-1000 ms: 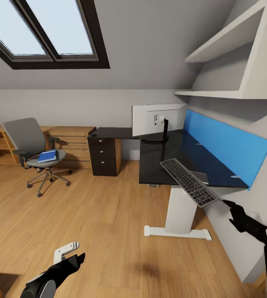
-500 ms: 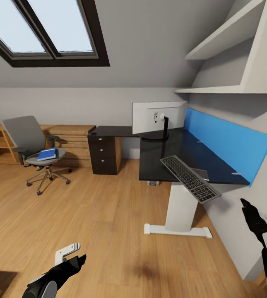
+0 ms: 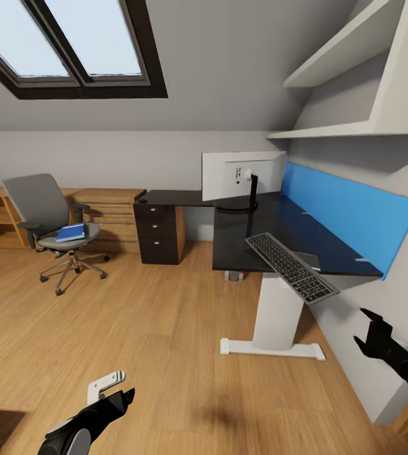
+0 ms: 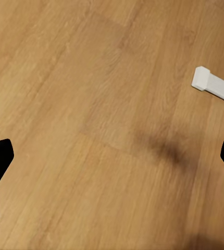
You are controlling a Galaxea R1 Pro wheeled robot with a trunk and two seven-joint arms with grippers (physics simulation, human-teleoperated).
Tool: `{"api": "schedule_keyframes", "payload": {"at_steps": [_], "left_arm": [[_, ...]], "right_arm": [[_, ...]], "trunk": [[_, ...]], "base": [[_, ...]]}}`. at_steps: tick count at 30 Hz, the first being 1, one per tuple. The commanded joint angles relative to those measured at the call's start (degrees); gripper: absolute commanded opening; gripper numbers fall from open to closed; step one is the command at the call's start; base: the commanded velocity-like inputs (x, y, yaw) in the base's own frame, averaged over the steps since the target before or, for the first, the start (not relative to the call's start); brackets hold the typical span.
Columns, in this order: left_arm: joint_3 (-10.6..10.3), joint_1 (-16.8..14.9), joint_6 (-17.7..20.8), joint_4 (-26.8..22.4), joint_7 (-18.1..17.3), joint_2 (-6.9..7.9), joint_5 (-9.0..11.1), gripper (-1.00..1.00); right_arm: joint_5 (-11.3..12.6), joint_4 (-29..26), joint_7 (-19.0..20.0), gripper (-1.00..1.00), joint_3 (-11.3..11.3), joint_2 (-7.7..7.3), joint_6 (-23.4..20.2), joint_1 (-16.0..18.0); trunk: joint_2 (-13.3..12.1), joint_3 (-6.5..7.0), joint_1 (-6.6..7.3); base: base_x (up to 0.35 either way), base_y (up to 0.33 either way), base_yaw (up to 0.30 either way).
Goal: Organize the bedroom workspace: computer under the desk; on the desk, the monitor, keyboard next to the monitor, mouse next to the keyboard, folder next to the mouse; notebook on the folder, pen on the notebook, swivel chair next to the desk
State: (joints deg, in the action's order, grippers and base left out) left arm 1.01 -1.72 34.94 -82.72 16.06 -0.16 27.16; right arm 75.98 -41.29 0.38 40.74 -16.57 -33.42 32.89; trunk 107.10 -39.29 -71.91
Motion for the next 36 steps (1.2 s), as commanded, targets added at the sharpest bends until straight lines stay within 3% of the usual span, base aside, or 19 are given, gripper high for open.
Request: {"api": "schedule_keyframes", "payload": {"at_steps": [1,14,19,27,36], "left_arm": [[0.01,-0.03,0.21,-0.08,0.46,-0.02,0.61,1.00],[0.04,-0.03,0.21,-0.08,0.46,-0.04,0.61,1.00],[0.04,-0.03,0.21,-0.08,0.43,-0.02,0.64,1.00],[0.05,-0.03,0.15,0.24,0.05,0.07,0.79,1.00],[0.03,-0.03,0.13,0.48,0.02,0.10,0.79,1.00]], "right_arm": [[0.14,0.10,0.03,1.00,0.22,-0.01,-0.42,0.07],[0.57,0.59,-0.03,1.00,0.03,0.29,-0.70,0.07],[0.64,0.32,0.24,1.00,-1.69,0.35,-1.51,0.07],[0.83,-0.43,0.67,1.00,-3.37,0.49,-8.25,0.07],[0.84,-0.46,0.67,1.00,-3.39,0.49,-8.50,0.07]], "trunk": [[0.44,-0.24,-0.22],[5.66,-2.58,-3.07],[7.66,-3.47,-4.17],[7.66,-3.47,-4.17],[7.66,-3.47,-4.17]], "base": [[0.000,0.000,0.000],[0.000,0.000,0.000],[0.000,0.000,0.000],[0.029,0.000,0.000],[0.112,0.016,0.000]]}}
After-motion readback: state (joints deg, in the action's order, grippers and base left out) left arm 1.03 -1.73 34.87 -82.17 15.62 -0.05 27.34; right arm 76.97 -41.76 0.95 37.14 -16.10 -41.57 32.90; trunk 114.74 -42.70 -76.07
